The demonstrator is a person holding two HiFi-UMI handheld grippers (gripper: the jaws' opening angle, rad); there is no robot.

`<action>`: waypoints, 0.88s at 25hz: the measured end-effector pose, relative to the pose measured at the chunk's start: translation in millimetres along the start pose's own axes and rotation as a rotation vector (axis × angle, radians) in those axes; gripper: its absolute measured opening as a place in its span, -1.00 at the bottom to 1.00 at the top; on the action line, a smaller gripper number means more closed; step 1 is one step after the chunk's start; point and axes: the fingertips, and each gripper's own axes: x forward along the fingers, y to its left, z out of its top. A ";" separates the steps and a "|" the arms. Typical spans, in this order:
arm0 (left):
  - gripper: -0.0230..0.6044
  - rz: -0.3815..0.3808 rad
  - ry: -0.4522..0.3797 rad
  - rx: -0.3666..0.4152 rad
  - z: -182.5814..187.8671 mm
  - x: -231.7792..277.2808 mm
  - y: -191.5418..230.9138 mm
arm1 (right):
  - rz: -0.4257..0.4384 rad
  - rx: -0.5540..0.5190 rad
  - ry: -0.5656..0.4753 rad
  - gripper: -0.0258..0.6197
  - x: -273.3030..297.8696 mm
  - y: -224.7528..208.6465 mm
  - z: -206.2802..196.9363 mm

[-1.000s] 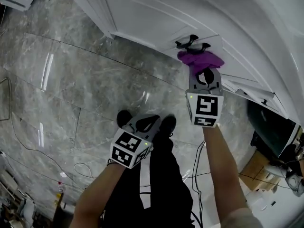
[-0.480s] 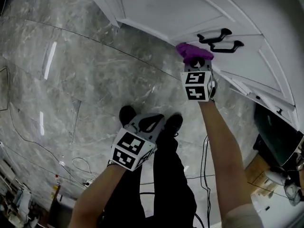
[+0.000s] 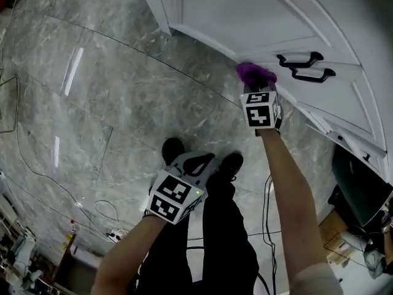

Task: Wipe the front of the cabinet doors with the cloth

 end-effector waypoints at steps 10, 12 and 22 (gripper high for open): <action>-0.86 -0.032 -0.102 -0.002 77.7 -72.3 -38.3 | -0.013 0.271 -0.598 -0.73 -313.3 -1.4 195.9; -0.86 -0.030 -0.111 0.016 91.2 -85.2 -33.8 | -0.087 0.275 -0.640 -0.73 -334.7 -20.7 216.9; -0.86 0.036 -0.095 0.006 103.0 -95.0 -10.8 | -0.127 0.367 -0.525 -0.73 -250.6 -50.8 206.3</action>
